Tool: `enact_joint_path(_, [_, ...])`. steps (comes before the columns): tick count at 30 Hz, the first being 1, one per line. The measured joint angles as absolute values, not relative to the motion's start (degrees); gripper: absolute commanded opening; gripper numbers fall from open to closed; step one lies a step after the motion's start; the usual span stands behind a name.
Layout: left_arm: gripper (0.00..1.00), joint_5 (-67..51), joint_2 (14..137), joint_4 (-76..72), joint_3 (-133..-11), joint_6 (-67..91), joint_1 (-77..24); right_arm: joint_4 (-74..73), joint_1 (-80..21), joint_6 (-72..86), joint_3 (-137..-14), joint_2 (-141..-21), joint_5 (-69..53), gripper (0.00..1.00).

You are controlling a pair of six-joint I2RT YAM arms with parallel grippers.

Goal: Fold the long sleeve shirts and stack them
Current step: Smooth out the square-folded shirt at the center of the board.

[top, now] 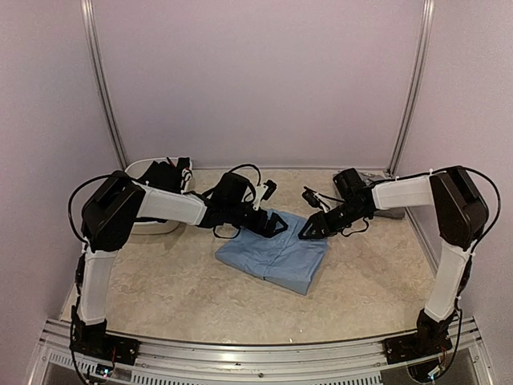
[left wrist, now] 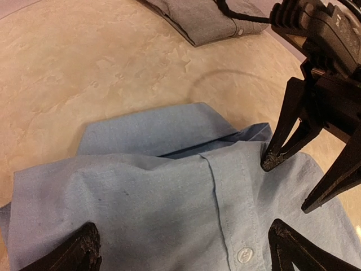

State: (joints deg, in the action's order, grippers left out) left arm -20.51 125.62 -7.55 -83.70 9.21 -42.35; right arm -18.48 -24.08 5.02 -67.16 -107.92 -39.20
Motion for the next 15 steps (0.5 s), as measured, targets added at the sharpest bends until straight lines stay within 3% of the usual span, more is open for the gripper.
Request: enact_joint_path(15, [0.99, -19.22, 130.63, -8.93, -85.34, 8.86, -41.01, -19.16, -21.19, 1.13, -72.44, -116.05, -37.08, 0.49])
